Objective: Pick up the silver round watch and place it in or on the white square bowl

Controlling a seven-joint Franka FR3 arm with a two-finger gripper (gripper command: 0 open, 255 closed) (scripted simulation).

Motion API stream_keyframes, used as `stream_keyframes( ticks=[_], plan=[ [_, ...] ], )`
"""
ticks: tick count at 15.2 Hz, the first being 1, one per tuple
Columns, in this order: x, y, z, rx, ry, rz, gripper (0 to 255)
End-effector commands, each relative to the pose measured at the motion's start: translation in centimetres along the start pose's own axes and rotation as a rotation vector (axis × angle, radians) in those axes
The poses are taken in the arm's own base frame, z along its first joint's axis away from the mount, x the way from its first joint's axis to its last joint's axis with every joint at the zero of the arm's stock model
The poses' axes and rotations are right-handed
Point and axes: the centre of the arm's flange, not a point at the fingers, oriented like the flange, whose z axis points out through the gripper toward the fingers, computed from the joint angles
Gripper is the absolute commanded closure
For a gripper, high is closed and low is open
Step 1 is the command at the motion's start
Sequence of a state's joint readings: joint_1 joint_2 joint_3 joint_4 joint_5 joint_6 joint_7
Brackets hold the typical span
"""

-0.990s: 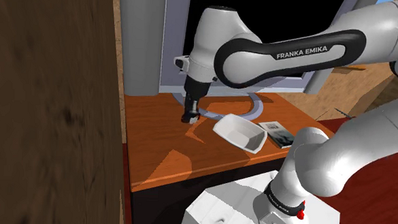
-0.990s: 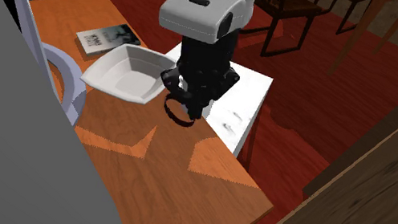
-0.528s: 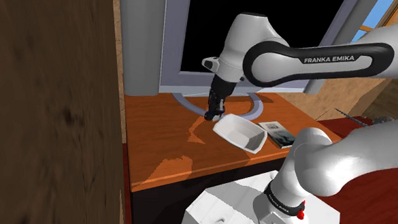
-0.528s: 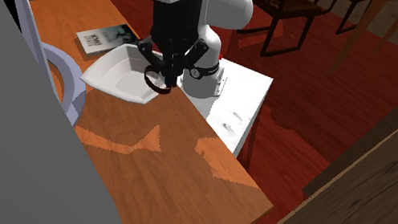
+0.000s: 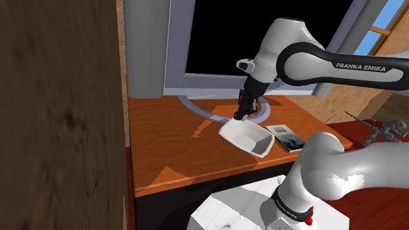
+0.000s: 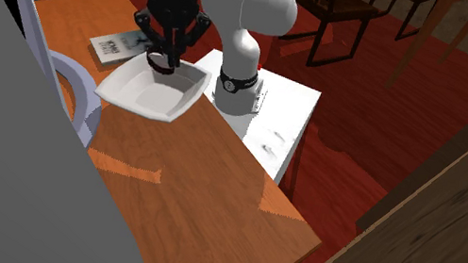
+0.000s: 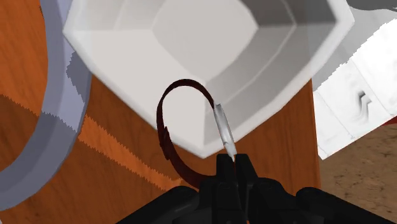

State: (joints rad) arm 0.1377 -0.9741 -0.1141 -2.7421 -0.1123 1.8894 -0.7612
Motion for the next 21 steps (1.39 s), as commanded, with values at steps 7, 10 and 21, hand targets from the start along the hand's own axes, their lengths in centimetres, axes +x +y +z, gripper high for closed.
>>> stream_keyframes(
  ticks=[7,10,21],
  plan=[
    [-6.2,0.9,0.9,0.0,0.0,-0.002,255],
    [-6.3,0.8,2.5,0.0,0.0,-0.002,255],
    [-6.8,0.3,8.1,0.0,0.0,-0.002,255]
  ],
)
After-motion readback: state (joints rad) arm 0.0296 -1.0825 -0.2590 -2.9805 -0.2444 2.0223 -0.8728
